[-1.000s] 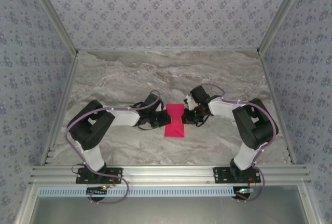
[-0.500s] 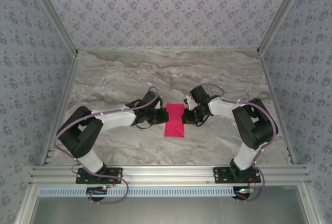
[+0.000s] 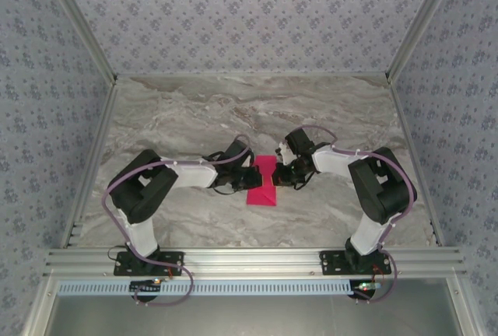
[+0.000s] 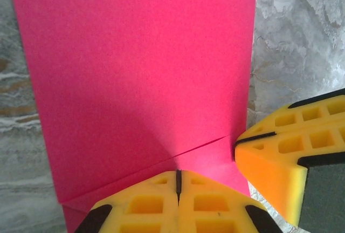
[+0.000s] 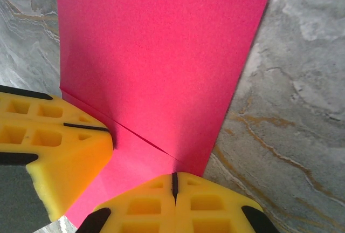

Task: Fold a paper plane with a square sheet of paper (pick it up from the middle)
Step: Fold the triangle a second time at the center of the table.

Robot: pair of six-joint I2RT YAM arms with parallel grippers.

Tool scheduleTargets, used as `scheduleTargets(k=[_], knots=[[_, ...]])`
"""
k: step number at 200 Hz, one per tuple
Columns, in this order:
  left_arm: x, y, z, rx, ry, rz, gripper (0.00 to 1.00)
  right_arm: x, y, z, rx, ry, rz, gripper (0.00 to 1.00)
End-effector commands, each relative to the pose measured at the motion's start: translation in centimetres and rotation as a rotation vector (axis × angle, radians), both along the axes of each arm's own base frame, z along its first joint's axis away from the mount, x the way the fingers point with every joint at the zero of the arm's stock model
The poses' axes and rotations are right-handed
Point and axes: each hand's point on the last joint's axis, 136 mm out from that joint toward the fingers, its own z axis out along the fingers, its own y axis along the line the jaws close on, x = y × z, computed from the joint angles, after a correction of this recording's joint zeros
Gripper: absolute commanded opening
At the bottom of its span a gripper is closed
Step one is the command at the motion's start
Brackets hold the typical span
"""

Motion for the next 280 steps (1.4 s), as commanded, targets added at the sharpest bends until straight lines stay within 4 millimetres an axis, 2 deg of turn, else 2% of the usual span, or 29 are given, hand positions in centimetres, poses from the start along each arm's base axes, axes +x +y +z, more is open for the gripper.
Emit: scheduleTargets(k=[1,18,33,61,81,99,125,146,163,197,254,280], knots=[[0.2,3.9,-3.6,0.206,0.048,0.108,0.02,-2.3,-4.3,-4.7,-0.225,0.096,-0.022,0.02],[0.1,6.0,-4.8,0.266,0.076,0.164,0.02,-2.2,-4.4,-4.7,-0.23,0.095,-0.025,0.02],[0.3,7.4,-4.8,0.269,0.079,0.198,0.02,-2.2,-4.5,-4.7,-0.232,0.093,-0.026,0.02],[1.1,9.5,-3.2,0.264,0.045,0.234,0.02,-2.2,-4.6,-4.6,-0.232,0.093,-0.029,0.02],[1.9,10.0,-1.3,0.246,0.004,0.23,0.02,-2.1,-4.5,-4.6,-0.23,0.092,-0.029,0.02],[2.3,8.8,0.8,0.188,-0.042,0.19,0.02,-2.1,-4.5,-4.6,-0.227,0.09,-0.029,0.02],[2.3,5.2,4.2,0.042,-0.108,0.101,0.02,-2.0,-4.3,-4.4,-0.216,0.089,-0.028,0.02],[1.6,2.4,5.4,-0.029,-0.128,0.031,0.02,-2.0,-4.0,-4.3,-0.203,0.087,-0.025,0.02],[1.2,1.2,4.6,-0.018,-0.107,0.007,0.02,-1.9,-3.8,-4.2,-0.192,0.085,-0.025,0.02],[0.6,0.2,2.1,0.017,-0.053,0.013,0.01,-1.9,-3.4,-3.9,-0.175,0.079,-0.015,0.01],[0.8,1.6,-0.7,0.142,-0.027,0.051,0.0,-1.6,-3.0,-3.0,-0.148,0.049,-0.006,0.0],[0.3,2.2,-1.2,0.163,-0.009,0.059,0.0,-0.9,-1.9,-1.2,-0.082,0.003,0.004,0.0]])
